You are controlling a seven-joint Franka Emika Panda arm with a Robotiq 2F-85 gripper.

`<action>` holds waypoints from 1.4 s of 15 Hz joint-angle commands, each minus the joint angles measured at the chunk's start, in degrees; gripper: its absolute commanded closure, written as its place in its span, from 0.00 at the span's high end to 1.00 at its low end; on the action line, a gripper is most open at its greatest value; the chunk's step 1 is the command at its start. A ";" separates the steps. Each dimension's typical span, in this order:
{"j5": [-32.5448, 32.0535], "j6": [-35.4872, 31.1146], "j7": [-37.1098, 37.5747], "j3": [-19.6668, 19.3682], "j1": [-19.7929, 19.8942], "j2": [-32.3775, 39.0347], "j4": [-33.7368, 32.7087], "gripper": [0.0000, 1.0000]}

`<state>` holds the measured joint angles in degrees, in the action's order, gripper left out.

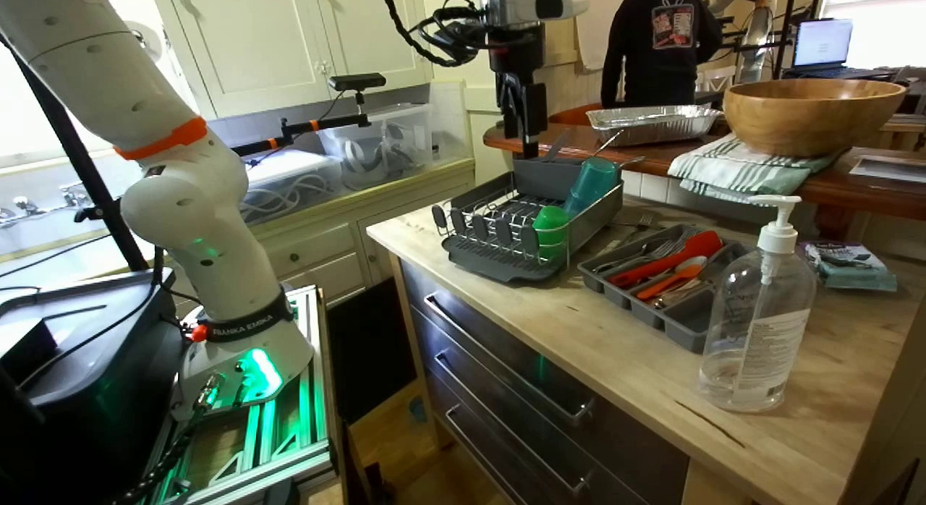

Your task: Move the light green cup to the top-left corner, then shift a knife to the right

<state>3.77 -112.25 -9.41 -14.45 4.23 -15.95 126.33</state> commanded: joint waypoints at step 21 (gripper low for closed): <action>16.48 2.15 32.71 6.83 2.07 29.10 -17.17 1.00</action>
<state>18.85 -112.94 20.14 -8.16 6.06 8.14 114.12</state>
